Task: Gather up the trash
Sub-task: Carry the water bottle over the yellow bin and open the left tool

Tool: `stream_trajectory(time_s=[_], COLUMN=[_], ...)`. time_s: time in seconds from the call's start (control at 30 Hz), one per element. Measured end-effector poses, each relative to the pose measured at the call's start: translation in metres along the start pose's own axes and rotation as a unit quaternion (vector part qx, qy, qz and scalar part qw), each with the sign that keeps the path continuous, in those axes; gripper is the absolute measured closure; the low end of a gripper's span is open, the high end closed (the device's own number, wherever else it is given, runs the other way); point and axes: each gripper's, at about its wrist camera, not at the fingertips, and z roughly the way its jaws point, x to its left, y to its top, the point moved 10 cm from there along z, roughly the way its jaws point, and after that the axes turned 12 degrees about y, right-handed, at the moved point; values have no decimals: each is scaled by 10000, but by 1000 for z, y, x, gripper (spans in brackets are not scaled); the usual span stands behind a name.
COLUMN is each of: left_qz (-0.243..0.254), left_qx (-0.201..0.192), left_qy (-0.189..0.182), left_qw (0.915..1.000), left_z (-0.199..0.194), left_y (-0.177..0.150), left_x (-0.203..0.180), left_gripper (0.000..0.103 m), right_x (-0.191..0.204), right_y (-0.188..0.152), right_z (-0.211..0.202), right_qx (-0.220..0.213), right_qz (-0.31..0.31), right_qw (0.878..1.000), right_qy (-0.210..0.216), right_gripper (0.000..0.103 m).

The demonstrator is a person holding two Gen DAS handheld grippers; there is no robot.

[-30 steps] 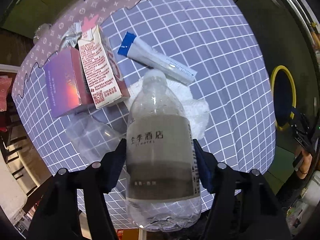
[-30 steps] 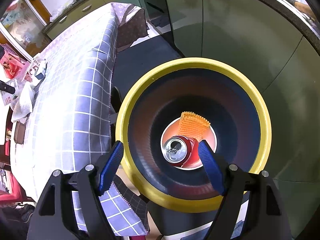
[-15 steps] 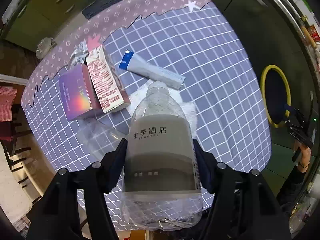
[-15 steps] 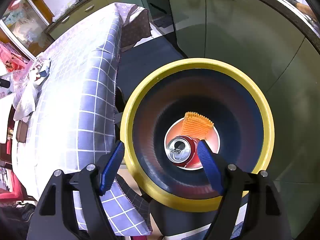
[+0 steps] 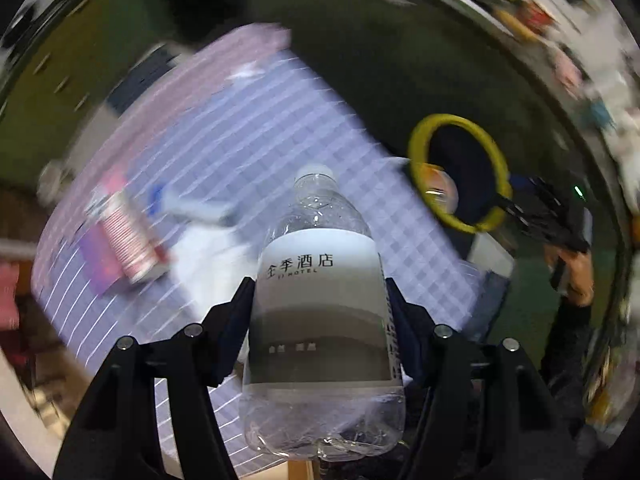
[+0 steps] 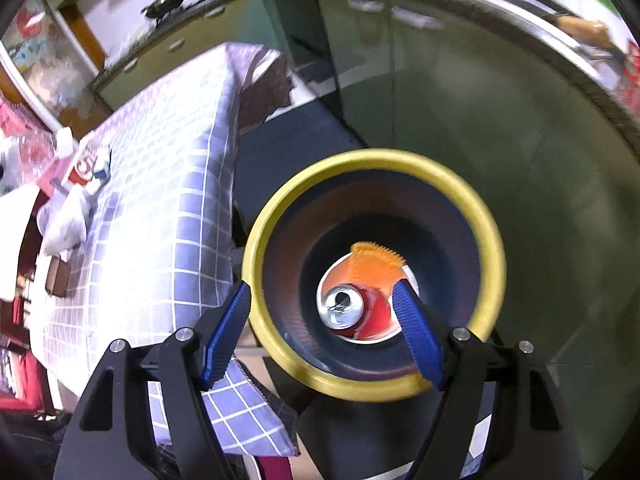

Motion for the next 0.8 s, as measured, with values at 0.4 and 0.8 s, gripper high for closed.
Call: stream_trajectory(time_s=[0.4, 0.8], left_qz=[1733, 1529], left_qx=[105, 666], left_qy=[-618, -525], left_qw=[9829, 9846], left_z=[56, 151], left_y=[60, 109], left_x=[-218, -276], left_gripper=[42, 36], right_x=[-45, -88], right_y=[-29, -66], right_z=[-109, -153], right_qx=[-811, -1070], right_qz=[348, 819], right_qw=[9951, 9885], right_qy=[-457, -690], right_gripper=[30, 30])
